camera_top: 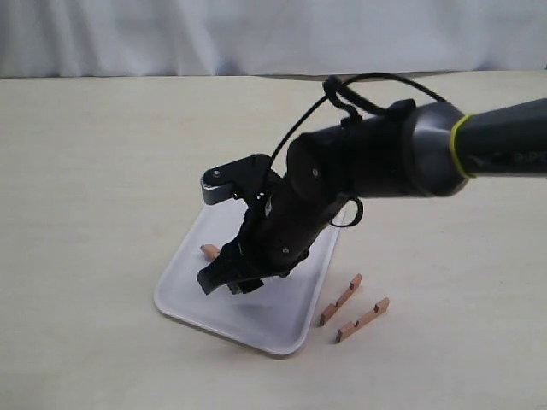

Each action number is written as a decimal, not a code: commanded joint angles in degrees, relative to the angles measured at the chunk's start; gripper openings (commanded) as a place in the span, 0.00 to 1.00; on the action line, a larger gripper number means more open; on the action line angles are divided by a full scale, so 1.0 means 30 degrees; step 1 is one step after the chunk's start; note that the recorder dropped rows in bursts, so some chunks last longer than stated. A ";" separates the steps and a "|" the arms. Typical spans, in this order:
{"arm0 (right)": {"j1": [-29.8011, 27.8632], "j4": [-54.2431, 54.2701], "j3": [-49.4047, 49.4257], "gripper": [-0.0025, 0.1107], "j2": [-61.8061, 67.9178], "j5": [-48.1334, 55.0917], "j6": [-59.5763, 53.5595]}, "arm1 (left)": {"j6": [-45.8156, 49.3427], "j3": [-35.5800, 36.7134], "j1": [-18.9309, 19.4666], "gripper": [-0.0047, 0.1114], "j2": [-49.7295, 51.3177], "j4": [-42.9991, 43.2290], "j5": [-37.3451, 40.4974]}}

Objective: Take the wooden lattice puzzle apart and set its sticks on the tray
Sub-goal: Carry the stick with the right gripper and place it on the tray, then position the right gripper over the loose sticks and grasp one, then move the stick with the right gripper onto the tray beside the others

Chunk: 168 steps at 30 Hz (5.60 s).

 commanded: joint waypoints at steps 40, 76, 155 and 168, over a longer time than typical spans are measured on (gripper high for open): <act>-0.0034 -1.3119 0.8740 0.52 -0.5564 -0.0100 -0.6858 | -0.0021 0.0042 -0.0001 0.04 -0.0065 0.0039 -0.0043; -0.0034 -1.3771 0.9477 0.24 -0.4291 -0.3054 -0.6738 | -0.0021 0.0042 -0.0001 0.04 -0.0065 0.0039 -0.0102; 0.2238 -1.1621 0.3364 0.61 -0.5623 -0.6199 0.2718 | -0.0021 0.0042 -0.0001 0.04 -0.0065 0.0039 -0.0084; 0.0850 -1.3048 0.2945 0.61 -0.6897 0.5564 -0.1662 | -0.0021 0.0042 -0.0001 0.04 -0.0065 0.0039 -0.0045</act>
